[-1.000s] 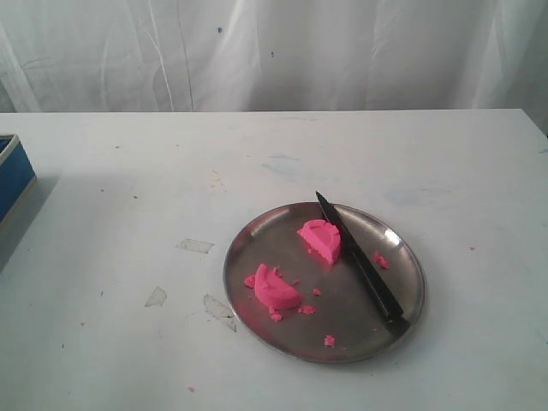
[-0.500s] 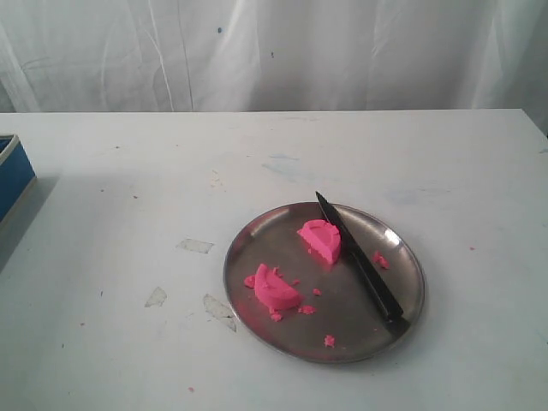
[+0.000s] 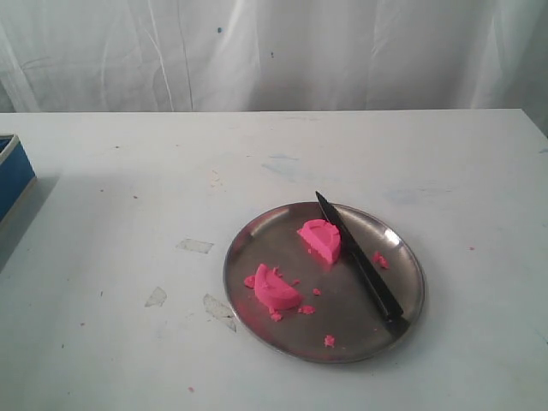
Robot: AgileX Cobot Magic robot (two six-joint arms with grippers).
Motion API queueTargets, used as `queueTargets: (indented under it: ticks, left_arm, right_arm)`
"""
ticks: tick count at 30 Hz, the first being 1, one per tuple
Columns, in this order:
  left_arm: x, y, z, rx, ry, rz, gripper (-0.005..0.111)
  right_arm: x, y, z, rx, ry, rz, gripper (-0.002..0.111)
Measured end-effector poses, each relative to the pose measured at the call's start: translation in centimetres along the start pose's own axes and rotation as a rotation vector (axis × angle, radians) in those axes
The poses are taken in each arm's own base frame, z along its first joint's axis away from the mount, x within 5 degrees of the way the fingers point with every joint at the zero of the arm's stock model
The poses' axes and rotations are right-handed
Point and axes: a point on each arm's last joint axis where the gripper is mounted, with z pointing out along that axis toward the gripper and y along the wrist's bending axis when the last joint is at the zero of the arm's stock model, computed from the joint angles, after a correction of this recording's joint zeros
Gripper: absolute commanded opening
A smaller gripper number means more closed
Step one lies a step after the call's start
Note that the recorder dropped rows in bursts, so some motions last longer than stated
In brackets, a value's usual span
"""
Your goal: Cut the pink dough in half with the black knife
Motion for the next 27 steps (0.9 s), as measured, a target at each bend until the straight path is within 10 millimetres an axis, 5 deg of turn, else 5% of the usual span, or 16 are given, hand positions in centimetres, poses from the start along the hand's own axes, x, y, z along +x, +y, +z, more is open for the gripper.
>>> queueTargets:
  ticks: [6, 15, 21, 27]
  left_arm:
    - [-0.6, 1.3, -0.2, -0.109, -0.067, 0.116, 0.0]
    - [-3.7, 0.8, -0.7, -0.124, -0.48, 0.408, 0.0]
    - [0.2, 2.4, 1.5, -0.154, -0.194, 0.266, 0.0]
    - [1.1, 2.8, 1.6, -0.19, -0.098, 0.242, 0.0]
  right_arm:
    - [0.0, 0.0, 0.0, 0.0, 0.0, 0.0, 0.0]
    - [0.0, 0.0, 0.0, 0.0, 0.0, 0.0, 0.0]
    - [0.0, 0.0, 0.0, 0.0, 0.0, 0.0, 0.0]
    - [0.0, 0.0, 0.0, 0.0, 0.0, 0.0, 0.0]
